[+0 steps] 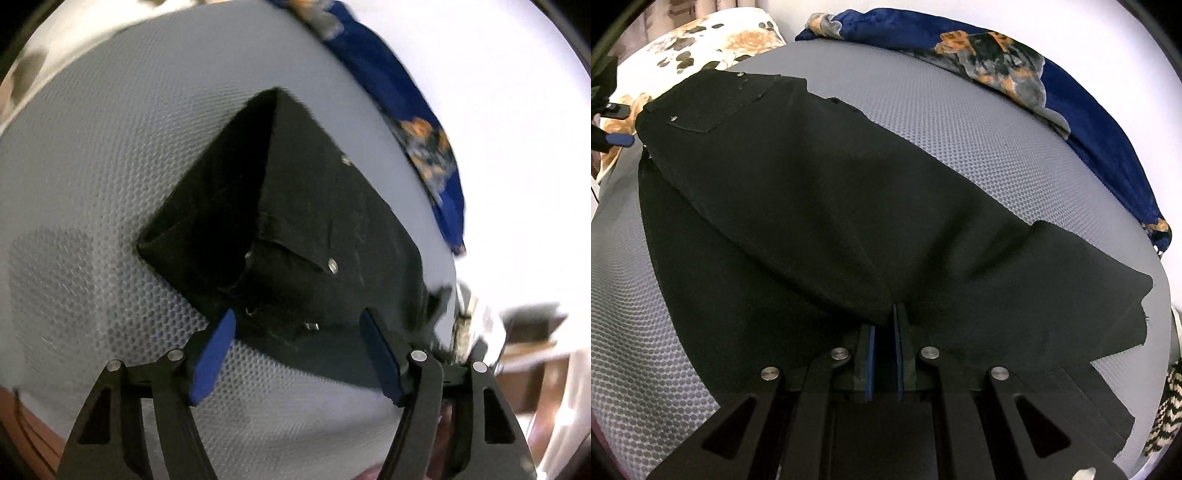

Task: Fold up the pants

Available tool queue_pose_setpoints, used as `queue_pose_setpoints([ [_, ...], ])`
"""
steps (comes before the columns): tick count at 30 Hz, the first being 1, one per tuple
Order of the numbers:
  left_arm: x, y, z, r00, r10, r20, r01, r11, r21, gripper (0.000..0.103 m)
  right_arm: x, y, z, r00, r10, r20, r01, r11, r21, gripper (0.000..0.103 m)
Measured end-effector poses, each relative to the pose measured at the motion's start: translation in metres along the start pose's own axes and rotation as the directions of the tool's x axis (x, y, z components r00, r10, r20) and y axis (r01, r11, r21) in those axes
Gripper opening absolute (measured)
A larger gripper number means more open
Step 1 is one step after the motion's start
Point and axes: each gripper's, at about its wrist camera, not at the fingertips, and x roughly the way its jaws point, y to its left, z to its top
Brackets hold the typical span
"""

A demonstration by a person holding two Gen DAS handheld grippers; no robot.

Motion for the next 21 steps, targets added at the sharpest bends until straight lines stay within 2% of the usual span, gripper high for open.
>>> queue_pose_setpoints([
  [2,0.003,0.004,0.004,0.999,0.024,0.032,-0.022,0.999,-0.046,0.068,-0.001,-0.002,-0.004,1.000,-0.001,0.009,0.001,1.000,-0.004,0.007],
  [4,0.003,0.005,0.007,0.997,0.046,0.069,-0.042,0.997,-0.061,0.048,-0.003,-0.005,-0.006,1.000,0.000,0.016,0.000,1.000,-0.002,0.007],
  [6,0.003,0.001,0.013,0.996,0.063,0.061,-0.062,0.998,-0.016,0.023,-0.006,-0.008,-0.008,1.000,0.000,0.030,0.000,1.000,0.009,0.007],
  [9,-0.004,-0.019,0.019,0.990,0.115,0.078,-0.122,0.988,0.097,0.021,-0.019,-0.010,-0.008,0.998,-0.013,0.055,0.011,0.999,0.043,0.006],
  [11,-0.014,-0.041,0.025,0.984,0.130,0.121,-0.154,0.965,0.213,0.021,-0.033,-0.006,-0.006,0.996,-0.035,0.079,0.032,0.999,0.044,0.006],
  [13,-0.019,-0.051,0.030,0.979,0.148,0.137,-0.182,0.940,0.288,0.021,-0.048,0.000,-0.004,0.994,-0.048,0.096,0.043,0.998,0.054,0.006],
  [16,-0.015,-0.047,0.036,0.976,0.185,0.117,-0.215,0.911,0.353,0.021,-0.062,0.017,-0.005,0.994,-0.025,0.108,0.018,0.998,0.059,0.006],
  [19,0.007,-0.028,0.035,0.964,0.260,0.056,-0.262,0.889,0.376,0.021,-0.057,0.040,-0.013,0.997,-0.010,0.076,0.008,0.999,0.035,0.006],
  [21,0.018,-0.017,0.031,0.957,0.290,0.027,-0.278,0.884,0.376,0.022,-0.045,0.053,-0.021,0.999,0.007,0.037,-0.008,1.000,0.024,0.006],
])
